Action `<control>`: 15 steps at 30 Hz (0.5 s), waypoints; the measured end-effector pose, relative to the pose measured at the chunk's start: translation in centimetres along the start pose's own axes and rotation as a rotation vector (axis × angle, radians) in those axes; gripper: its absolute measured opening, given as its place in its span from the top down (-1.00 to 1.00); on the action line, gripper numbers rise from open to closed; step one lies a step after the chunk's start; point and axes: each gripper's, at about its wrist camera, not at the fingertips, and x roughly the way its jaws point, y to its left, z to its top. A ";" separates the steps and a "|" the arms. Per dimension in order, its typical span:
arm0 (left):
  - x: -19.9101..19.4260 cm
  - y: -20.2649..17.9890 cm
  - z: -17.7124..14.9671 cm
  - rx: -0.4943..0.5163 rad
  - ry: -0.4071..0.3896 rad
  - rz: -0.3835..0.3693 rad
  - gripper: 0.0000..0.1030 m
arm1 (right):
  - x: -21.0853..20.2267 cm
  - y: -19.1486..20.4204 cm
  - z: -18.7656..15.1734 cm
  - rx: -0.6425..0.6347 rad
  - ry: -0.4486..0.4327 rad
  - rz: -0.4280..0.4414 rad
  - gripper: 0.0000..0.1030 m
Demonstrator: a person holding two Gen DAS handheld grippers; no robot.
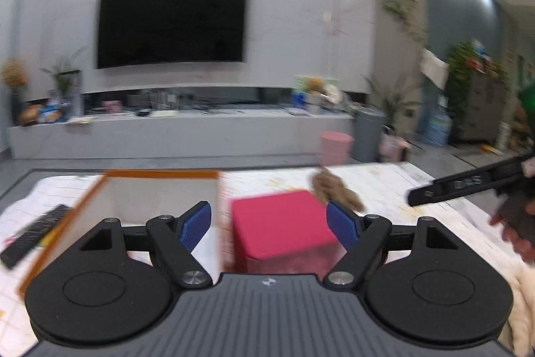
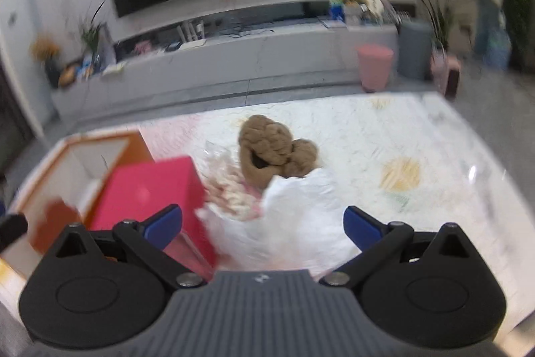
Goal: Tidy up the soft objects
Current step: 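Reach the right gripper to the orange crochet ball and grasp it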
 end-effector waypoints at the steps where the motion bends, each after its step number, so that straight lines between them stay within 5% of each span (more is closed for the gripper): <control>1: 0.3 -0.6 -0.4 0.015 0.009 -0.014 -0.79 | 0.0 -0.2 -0.6 -0.036 -0.005 -0.013 -0.95; 10: 2.2 -3.4 -4.3 0.117 0.098 -0.108 -0.79 | 8.2 0.8 -4.6 -0.170 0.336 -0.040 -0.91; 15: 2.6 -3.3 -5.6 0.107 0.140 -0.117 -0.79 | 10.3 -0.2 -5.6 -0.090 0.428 -0.059 -0.60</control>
